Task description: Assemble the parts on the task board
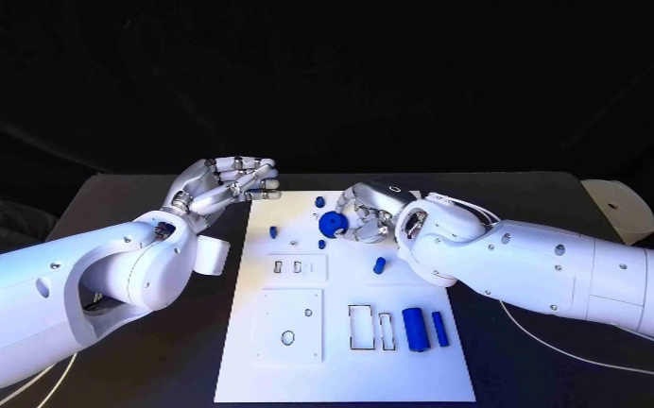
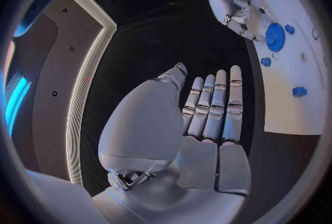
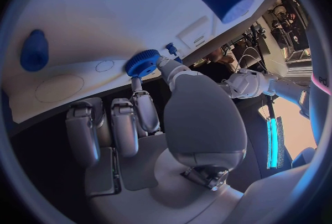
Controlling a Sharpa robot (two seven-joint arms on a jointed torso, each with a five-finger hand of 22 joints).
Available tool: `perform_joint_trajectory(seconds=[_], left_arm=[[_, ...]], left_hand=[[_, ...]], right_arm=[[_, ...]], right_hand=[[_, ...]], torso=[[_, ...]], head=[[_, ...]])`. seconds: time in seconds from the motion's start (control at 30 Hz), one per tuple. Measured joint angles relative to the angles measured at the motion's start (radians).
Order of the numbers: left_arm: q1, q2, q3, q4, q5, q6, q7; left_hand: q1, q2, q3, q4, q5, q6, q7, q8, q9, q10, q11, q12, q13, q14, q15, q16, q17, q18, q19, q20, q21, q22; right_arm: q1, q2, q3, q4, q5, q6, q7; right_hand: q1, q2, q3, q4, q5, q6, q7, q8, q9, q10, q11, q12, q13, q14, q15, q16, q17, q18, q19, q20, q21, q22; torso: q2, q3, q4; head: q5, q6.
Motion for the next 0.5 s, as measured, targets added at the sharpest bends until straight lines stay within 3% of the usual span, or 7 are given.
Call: perform_joint_trajectory(seconds=[0.5], left_arm=[[0.0, 0.001, 0.0, 0.0, 0.0, 0.0, 0.0]], left_hand=[[0.0, 0.0, 0.0, 0.0, 0.0, 0.0, 0.0, 0.0, 0.0, 0.0, 0.0, 0.0, 0.0, 0.0, 0.0, 0.0, 0.0, 0.0, 0.0, 0.0, 0.0, 0.0]], right_arm=[[0.0, 0.038, 0.0, -0.041, 0.024, 0.003, -0.002]], right_hand=[[0.012, 0.012, -0.006, 0.006, 0.01, 0.0, 0.0, 0.0, 0.002, 0.015, 0.0, 0.012, 0.0, 0.0, 0.0, 0.0, 0.0, 0.0, 0.0, 0.0, 0.0, 0.001]], torso=[[0.0, -0.0003, 0.0001]], head=[[0.002, -0.005]])
